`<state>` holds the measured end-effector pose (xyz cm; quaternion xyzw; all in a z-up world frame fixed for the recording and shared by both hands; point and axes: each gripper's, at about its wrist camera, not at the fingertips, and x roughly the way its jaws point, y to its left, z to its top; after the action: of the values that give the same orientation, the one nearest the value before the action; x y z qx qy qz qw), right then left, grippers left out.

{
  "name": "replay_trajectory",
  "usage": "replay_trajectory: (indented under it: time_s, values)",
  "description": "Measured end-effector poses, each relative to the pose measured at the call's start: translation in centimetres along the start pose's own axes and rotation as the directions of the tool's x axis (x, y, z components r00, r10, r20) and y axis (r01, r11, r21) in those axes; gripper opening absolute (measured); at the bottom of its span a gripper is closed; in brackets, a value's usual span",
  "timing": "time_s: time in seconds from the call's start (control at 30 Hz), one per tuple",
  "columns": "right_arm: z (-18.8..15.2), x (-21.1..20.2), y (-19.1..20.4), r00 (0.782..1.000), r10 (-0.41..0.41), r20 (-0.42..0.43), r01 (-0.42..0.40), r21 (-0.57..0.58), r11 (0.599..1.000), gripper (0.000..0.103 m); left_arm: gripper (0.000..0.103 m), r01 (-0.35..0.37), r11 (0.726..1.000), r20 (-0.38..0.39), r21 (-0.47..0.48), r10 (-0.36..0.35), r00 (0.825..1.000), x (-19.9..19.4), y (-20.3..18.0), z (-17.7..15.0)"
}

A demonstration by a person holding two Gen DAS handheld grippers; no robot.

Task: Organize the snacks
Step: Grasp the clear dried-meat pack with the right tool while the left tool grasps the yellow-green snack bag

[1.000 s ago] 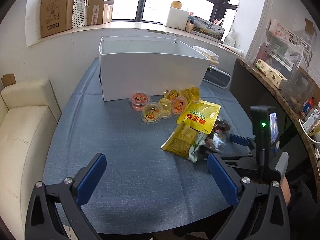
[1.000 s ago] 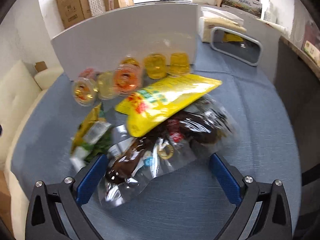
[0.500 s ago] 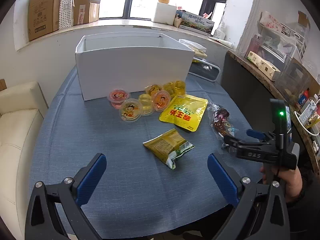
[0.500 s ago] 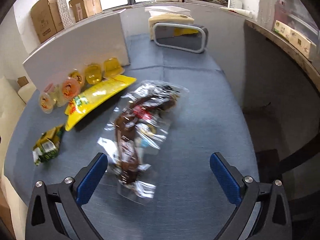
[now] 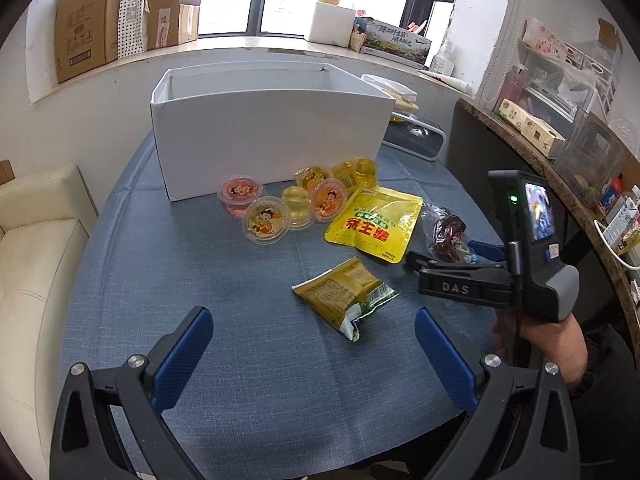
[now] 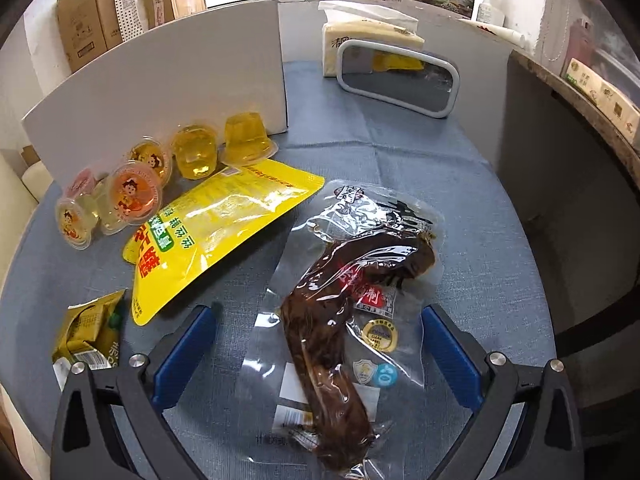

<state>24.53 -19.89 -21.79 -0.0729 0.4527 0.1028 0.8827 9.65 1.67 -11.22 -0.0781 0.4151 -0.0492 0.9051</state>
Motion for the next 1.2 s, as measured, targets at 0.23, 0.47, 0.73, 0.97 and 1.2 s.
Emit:
replay_trajectory:
  time_s: [0.23,0.47,0.73,0.97,1.2]
  values:
    - [-0.4,-0.9,-1.1,1.000,0.022,0.011,-0.022,0.017,1.000,0.078,0.103,-0.004,1.000,-0.012,0.015,0.004,1.000,0.8,-0.7,0.1]
    - [-1.9,-4.1,-1.8,0.996,0.061,0.059,-0.062,0.010,0.998,0.077,0.103,-0.011,0.999,-0.023,0.039,0.012,1.000,1.9,-1.8,0.1]
    - [-4.6,-8.8,-3.3,0.989,0.106,0.108,-0.105,-0.015,0.994,0.077,0.103,-0.071,0.995,-0.072,0.069,0.076,0.995,5.8,-3.6,0.3]
    - [-5.7,-10.7,-4.7,0.983,0.127,0.132,-0.128,-0.007,0.992,0.077,0.103,-0.134,0.983,-0.071,0.126,0.144,0.987,8.9,-5.6,0.7]
    - [-6.1,-11.4,-5.2,0.976,0.161,0.148,-0.162,-0.003,0.987,0.077,0.094,-0.121,0.986,-0.103,0.113,0.132,0.986,10.6,-5.3,0.4]
